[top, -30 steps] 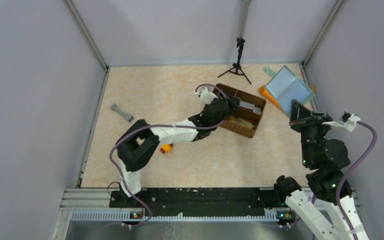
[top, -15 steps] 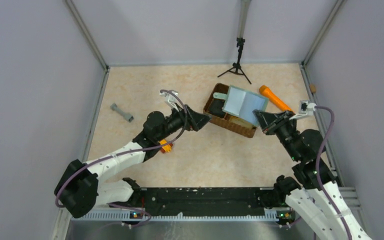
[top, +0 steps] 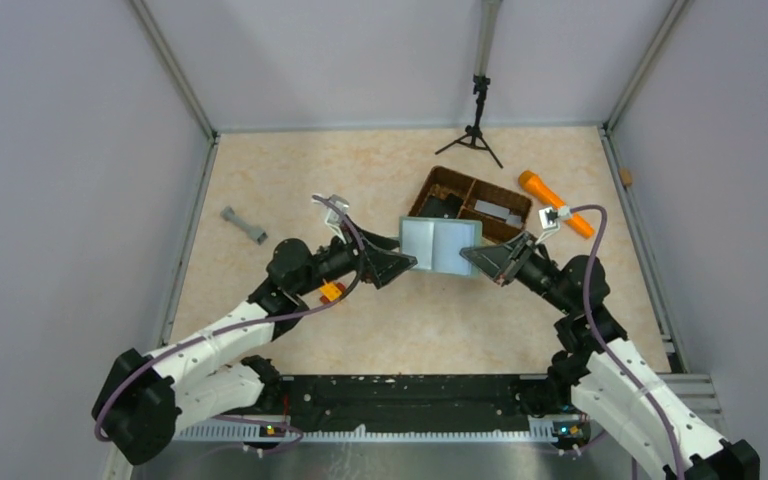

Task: Take the credit cards out of the card holder
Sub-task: Remove the credit card from the card holder.

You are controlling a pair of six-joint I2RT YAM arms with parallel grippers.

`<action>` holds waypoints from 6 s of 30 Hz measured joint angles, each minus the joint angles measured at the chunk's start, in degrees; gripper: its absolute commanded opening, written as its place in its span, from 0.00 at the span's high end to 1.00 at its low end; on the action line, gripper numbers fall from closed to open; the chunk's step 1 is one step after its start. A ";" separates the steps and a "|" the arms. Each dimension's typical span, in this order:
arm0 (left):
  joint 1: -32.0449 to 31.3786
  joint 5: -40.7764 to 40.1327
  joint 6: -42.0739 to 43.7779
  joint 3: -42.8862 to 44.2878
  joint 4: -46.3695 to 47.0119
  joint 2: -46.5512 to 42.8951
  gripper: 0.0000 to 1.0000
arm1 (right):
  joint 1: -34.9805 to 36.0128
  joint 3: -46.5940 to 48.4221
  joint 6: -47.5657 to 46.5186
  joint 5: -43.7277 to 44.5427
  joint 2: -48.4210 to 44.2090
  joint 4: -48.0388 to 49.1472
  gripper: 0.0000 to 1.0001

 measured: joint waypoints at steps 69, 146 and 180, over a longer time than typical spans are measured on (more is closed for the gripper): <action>-3.15 3.08 -9.57 1.51 6.73 19.93 1.00 | 3.52 -0.26 -4.90 -4.59 5.42 -0.42 0.80; -14.23 -18.27 9.75 21.22 -36.79 21.09 0.56 | 16.17 14.82 -12.46 15.23 24.72 -17.90 1.00; 0.96 -5.46 -5.18 -2.78 -10.19 3.15 1.00 | 16.48 9.62 -11.58 8.20 19.12 -11.78 0.62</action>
